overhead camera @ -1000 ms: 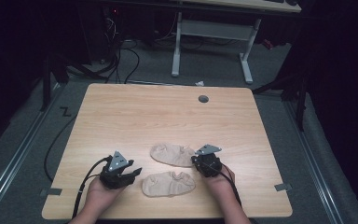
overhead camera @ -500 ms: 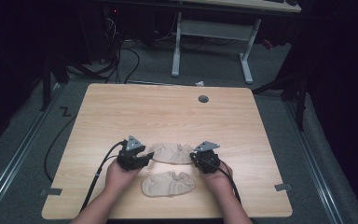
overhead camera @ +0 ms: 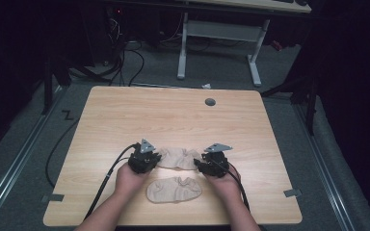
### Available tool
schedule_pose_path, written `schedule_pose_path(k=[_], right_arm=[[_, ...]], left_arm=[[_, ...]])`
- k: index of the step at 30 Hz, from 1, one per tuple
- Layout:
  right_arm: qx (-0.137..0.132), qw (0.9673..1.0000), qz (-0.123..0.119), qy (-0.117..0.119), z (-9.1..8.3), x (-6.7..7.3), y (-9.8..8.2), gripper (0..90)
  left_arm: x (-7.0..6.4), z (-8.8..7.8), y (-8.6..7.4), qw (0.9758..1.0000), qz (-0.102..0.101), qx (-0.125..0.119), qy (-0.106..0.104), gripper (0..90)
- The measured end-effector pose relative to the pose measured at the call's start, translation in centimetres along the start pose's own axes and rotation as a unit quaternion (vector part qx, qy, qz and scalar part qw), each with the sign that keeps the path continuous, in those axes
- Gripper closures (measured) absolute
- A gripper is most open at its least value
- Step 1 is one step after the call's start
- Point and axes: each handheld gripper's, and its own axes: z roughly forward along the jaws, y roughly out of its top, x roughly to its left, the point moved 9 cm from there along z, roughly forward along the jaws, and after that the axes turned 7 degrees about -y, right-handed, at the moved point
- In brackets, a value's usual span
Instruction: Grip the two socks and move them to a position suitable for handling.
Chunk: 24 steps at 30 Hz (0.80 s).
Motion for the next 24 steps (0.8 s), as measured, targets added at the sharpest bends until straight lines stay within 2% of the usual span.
schedule_pose_path(k=[1, 2, 5, 6, 9, 12, 14, 18, 24], right_arm=[[-0.003, 1.0000, -0.002, -0.002, 0.2, 0.1, -0.1, 56.7], [-0.002, 1.0000, -0.006, -0.006, 0.2, 0.1, -0.1, 63.1], [-0.004, 0.9998, -0.016, 0.011, 0.1, 1.0, -0.2, 83.6], [-0.002, 0.9997, -0.020, 0.016, 0.0, 1.1, -0.2, 85.2], [-0.006, 0.9995, -0.028, 0.010, -0.3, 1.3, 0.0, 86.0], [-0.029, 0.9992, -0.026, 0.011, -1.3, 1.4, 0.6, 85.9], [-0.040, 0.9986, -0.033, 0.012, -1.8, 1.8, 0.9, 85.9], [-0.052, 0.9971, -0.054, 0.016, -2.9, 2.9, 1.0, 85.8], [-0.081, 0.9936, -0.076, 0.020, -4.9, 4.2, 1.2, 85.8]], left_arm=[[-0.1, -0.1, -0.1, 1.0000, 0.001, 0.000, -0.001, 83.2], [-0.2, -0.2, -0.2, 1.0000, 0.001, -0.002, -0.001, 83.9], [-0.5, -0.6, -0.4, 1.0000, 0.001, -0.002, -0.003, 86.0], [-0.7, -0.8, -0.4, 1.0000, 0.003, -0.004, -0.004, 86.1], [-1.2, -1.7, -0.1, 0.9998, 0.011, -0.015, -0.006, 86.4], [-1.9, -2.8, 0.4, 0.9993, 0.016, -0.032, -0.014, 86.5], [-2.7, -3.8, 0.6, 0.9986, 0.024, -0.041, -0.020, 86.5], [-3.7, -5.6, 0.8, 0.9978, 0.037, -0.049, -0.023, 86.5], [-5.1, -8.5, 0.7, 0.9971, 0.038, -0.059, -0.029, 86.5]])
